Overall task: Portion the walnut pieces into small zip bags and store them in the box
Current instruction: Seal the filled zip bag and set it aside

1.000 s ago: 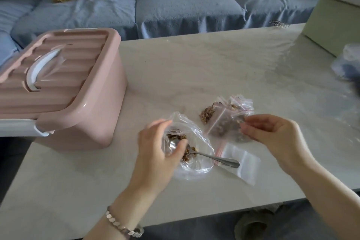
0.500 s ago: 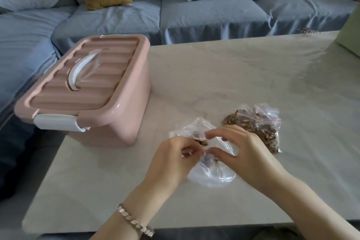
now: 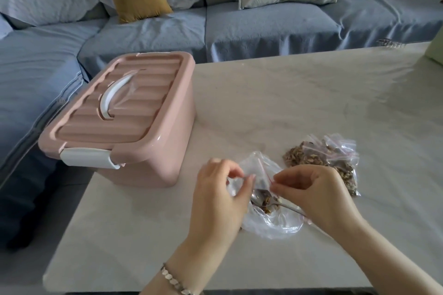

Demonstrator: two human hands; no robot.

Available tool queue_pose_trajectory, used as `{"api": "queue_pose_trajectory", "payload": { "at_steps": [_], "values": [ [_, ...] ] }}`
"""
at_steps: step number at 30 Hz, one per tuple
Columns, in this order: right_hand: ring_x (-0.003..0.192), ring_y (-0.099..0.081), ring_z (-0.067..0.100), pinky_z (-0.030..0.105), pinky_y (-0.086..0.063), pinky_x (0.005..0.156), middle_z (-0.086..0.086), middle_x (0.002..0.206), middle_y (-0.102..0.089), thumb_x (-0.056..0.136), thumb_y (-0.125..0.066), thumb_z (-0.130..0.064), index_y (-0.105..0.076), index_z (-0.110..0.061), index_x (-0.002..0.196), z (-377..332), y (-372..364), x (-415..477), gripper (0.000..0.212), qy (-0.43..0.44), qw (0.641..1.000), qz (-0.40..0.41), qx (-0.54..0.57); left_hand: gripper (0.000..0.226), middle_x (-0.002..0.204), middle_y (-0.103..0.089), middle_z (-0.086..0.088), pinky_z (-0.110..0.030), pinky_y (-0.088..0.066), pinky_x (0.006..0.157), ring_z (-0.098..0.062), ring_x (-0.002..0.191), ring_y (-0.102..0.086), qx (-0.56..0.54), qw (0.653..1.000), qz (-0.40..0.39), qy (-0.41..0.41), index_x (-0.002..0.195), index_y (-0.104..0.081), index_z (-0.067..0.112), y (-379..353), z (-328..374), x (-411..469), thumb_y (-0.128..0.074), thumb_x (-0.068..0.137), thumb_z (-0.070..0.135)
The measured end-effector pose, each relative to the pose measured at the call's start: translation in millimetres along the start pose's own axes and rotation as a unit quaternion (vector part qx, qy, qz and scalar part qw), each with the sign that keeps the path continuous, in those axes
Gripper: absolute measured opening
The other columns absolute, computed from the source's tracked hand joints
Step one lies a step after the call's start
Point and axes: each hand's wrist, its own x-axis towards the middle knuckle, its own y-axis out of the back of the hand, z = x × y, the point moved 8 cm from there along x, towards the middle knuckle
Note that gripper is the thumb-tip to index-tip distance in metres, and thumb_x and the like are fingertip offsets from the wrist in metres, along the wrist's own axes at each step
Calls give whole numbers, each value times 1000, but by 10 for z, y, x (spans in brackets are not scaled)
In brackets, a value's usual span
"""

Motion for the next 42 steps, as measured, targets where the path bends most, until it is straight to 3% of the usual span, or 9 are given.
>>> {"api": "queue_pose_trajectory", "payload": {
  "at_steps": [5,13,18,21,27,31,37,39,42],
  "values": [
    [56,-67,8,12,-50,56,0,61,-72,64,-81,-10,-72,-12,68,-43,-84,-23,10,-35,997,-38,57,30,61,-62,8,-10,-38,54,-4,62,-56,-93,977,-162,104,63,-64,22,-260,-5,-72,-62,82,45],
    [55,-64,9,21,-53,60,2,66,-72,64,-82,-16,-71,-16,74,-46,-185,-48,15,-31,997,-72,20,33,52,-60,17,-11,-38,51,0,54,-54,-128,959,-199,154,57,-63,31,-245,-19,-72,-60,86,17],
    [77,-69,28,36,-54,78,7,75,-73,69,-78,-18,-75,-21,80,-8,-274,-66,12,-41,991,-125,13,20,50,-62,9,-9,-36,47,3,43,-50,-187,931,-228,214,68,-69,10,-303,-87,-101,-59,86,11],
    [74,-66,28,46,-51,82,13,79,-72,73,-75,-17,-76,-28,79,-3,-298,-89,12,-42,988,-144,30,18,49,-60,11,-8,-34,45,3,43,-49,-197,927,-242,206,73,-66,4,-330,-64,-100,-58,87,9],
    [59,-53,16,31,-45,65,8,65,-68,80,-67,-16,-75,-35,72,-4,-241,-106,22,-24,992,-123,6,22,60,-61,-1,-16,-37,50,-8,57,-52,-204,929,-253,178,65,-69,15,-357,-65,-98,-61,84,8],
    [56,-51,10,23,-43,60,12,61,-64,81,-64,-9,-76,-17,69,37,-220,-98,19,-50,992,-107,47,20,55,-58,3,-16,-35,49,-7,52,-46,-227,931,-235,162,58,-65,18,-342,7,-116,-60,76,18],
    [53,-58,11,16,-49,53,11,60,-62,81,-61,-1,-70,-2,65,200,-331,-145,19,-190,937,-122,268,16,56,-62,-1,-15,-35,47,-6,52,-49,-377,850,-205,308,51,-65,18,-460,-105,-256,-59,66,20],
    [52,-56,10,16,-47,52,7,58,-64,81,-64,-4,-72,-9,62,209,-269,-125,21,-158,966,-81,189,15,55,-61,0,-16,-34,45,-7,51,-47,-347,859,-195,322,52,-64,15,-453,-164,-274,-61,66,19],
    [52,-55,5,14,-45,54,-3,57,-66,77,-68,-12,-70,-20,62,39,-47,-108,17,1,997,36,-68,21,48,-51,0,-17,-32,43,-10,45,-40,-247,909,-165,294,52,-56,4,-355,-244,-236,-62,72,10]
  ]
}}
